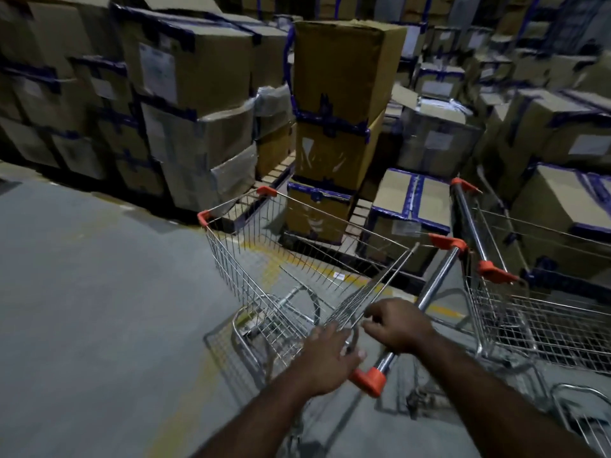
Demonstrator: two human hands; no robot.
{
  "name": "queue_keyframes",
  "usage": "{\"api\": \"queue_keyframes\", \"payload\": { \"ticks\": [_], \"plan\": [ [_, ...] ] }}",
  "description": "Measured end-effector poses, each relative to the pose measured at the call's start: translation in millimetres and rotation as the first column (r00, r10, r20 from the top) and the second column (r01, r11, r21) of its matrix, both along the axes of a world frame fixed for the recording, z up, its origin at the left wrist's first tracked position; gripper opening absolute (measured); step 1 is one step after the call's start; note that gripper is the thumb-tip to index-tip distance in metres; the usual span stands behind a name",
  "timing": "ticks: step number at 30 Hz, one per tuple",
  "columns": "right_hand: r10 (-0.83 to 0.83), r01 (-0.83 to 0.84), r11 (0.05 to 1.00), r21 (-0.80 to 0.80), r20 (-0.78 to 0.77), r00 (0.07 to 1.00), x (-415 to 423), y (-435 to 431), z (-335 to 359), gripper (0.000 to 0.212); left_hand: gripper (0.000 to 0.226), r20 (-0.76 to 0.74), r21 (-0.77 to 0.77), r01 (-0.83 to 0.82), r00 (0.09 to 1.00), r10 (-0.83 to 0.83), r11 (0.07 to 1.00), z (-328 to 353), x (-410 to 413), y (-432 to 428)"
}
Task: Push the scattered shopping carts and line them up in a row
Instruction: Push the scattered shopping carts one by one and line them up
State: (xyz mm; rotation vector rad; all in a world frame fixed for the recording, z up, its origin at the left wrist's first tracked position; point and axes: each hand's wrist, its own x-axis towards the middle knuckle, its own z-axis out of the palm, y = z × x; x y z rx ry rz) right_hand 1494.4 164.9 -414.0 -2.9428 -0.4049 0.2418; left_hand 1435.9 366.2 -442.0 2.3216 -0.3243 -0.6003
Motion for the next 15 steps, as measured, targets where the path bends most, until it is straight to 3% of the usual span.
{"api": "queue_keyframes", "payload": {
  "ticks": [3, 7, 11, 15],
  "plan": [
    [-0.013, 0.005, 0.988, -0.154, -0.05, 0.999, 40, -17, 5, 0.05, 0.068, -0.002, -0.088, 0.008, 1.0, -0.008, 0.996, 3, 13, 6],
    [-0.064, 0.029, 0.924, -0.38, -0.08, 0.995, 100, -54, 11, 0.043, 0.083, 0.01, 0.122, 0.092, 0.996, -0.094, 0.988, -9, 52, 29],
    [-0.164, 0.141, 0.827, -0.544, 0.007, 0.986, 157, -93, 14, 0.024, 0.086, 0.044, 0.259, -0.022, 0.999, 0.01, 0.966, -27, 118, 46],
    [-0.23, 0.217, 0.854, -0.473, 0.031, 0.973, 190, -83, 8, 0.043, 0.085, 0.102, 0.35, -0.125, 0.99, 0.095, 0.928, -37, 193, 41]
  ]
}}
